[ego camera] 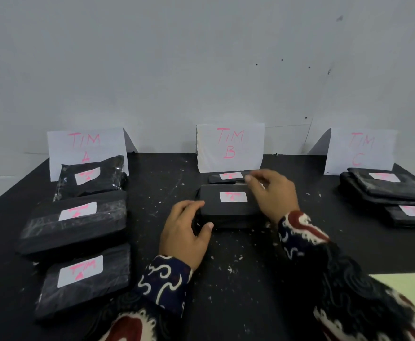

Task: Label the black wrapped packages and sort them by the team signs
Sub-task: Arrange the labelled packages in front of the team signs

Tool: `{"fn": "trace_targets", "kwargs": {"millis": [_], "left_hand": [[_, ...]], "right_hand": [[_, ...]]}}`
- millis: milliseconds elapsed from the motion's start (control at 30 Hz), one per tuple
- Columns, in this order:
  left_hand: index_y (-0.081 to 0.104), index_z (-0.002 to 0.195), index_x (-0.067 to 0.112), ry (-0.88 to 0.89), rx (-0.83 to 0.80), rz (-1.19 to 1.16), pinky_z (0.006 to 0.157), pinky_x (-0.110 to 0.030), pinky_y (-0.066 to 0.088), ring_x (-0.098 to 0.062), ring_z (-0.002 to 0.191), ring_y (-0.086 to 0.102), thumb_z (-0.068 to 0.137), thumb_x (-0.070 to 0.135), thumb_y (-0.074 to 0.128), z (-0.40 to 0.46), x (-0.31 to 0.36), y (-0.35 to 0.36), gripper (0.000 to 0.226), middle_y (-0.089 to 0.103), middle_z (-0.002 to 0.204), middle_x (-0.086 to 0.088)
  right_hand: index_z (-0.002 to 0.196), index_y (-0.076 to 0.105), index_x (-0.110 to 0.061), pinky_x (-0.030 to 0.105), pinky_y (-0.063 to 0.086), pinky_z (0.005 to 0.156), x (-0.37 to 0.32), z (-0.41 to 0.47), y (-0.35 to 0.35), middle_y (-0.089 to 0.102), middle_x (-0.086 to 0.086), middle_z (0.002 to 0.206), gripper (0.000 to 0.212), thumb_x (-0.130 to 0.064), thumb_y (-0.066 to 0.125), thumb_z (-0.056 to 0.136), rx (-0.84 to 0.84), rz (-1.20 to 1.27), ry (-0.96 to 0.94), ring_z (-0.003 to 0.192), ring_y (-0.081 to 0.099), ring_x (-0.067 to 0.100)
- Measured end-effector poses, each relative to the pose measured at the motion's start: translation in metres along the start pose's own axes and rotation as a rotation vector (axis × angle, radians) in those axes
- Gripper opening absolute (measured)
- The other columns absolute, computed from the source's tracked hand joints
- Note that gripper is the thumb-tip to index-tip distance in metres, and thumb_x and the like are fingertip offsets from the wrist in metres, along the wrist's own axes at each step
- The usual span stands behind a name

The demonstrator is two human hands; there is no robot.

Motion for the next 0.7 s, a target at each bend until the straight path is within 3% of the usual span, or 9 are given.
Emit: {"fn": "trace_targets", "kwargs": {"millis": [133, 333, 500, 600, 700], "left_hand": [[0.059, 0.126, 0.026, 0.015, -0.053, 0.005, 0.091, -0.020, 0.044, -0.004, 0.106, 0.052, 0.080, 0.026, 0.075, 0.002, -0.003, 0.004, 0.049, 0.049, 0.121, 0.013], [0.062, 0.121, 0.030, 0.028, -0.077, 0.022, 0.091, -0.017, 0.044, -0.001, 0.103, 0.051, 0.081, 0.023, 0.074, 0.004, -0.006, 0.006, 0.043, 0.048, 0.117, 0.017], [0.064, 0.117, 0.031, 0.022, -0.067, 0.033, 0.080, -0.002, 0.037, 0.003, 0.094, 0.051, 0.084, 0.022, 0.071, 0.004, -0.008, 0.007, 0.035, 0.050, 0.112, 0.020], [0.066, 0.114, 0.030, 0.017, -0.056, 0.039, 0.078, -0.005, 0.040, 0.002, 0.090, 0.053, 0.085, 0.022, 0.069, 0.004, -0.010, 0.007, 0.030, 0.052, 0.110, 0.018], [0.066, 0.114, 0.031, 0.017, -0.054, 0.045, 0.076, -0.009, 0.043, 0.001, 0.087, 0.054, 0.086, 0.022, 0.068, 0.005, -0.010, 0.008, 0.029, 0.052, 0.110, 0.017]], "right_hand": [[0.113, 0.070, -0.021, 0.023, 0.044, 0.091, 0.012, 0.054, 0.012, 0.069, -0.003, 0.112, 0.026, -0.030, 0.066, 0.089, -0.142, -0.085, 0.124, 0.099, 0.062, 0.012], [0.126, 0.063, -0.018, 0.023, 0.039, 0.098, 0.023, 0.086, 0.041, 0.064, 0.001, 0.126, 0.046, -0.025, 0.076, 0.083, -0.559, -0.334, 0.110, 0.116, 0.057, 0.019], [0.129, 0.061, -0.016, 0.030, 0.043, 0.099, 0.023, 0.093, 0.050, 0.062, 0.004, 0.126, 0.053, -0.035, 0.076, 0.082, -0.603, -0.464, 0.085, 0.116, 0.056, 0.023], [0.125, 0.064, -0.010, 0.028, 0.043, 0.092, 0.026, 0.093, 0.047, 0.064, 0.007, 0.124, 0.039, -0.024, 0.068, 0.089, -0.643, -0.492, 0.114, 0.111, 0.057, 0.024], [0.121, 0.065, -0.007, 0.027, 0.041, 0.088, 0.024, 0.090, 0.033, 0.065, 0.008, 0.119, 0.038, -0.026, 0.069, 0.088, -0.607, -0.394, 0.139, 0.107, 0.058, 0.024]]}}
Point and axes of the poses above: each hand's wrist, its own z-axis towards the middle knuckle, its own y-axis out of the palm, x = y × z, the point moved 4 cm from there along z, towards the middle knuckle
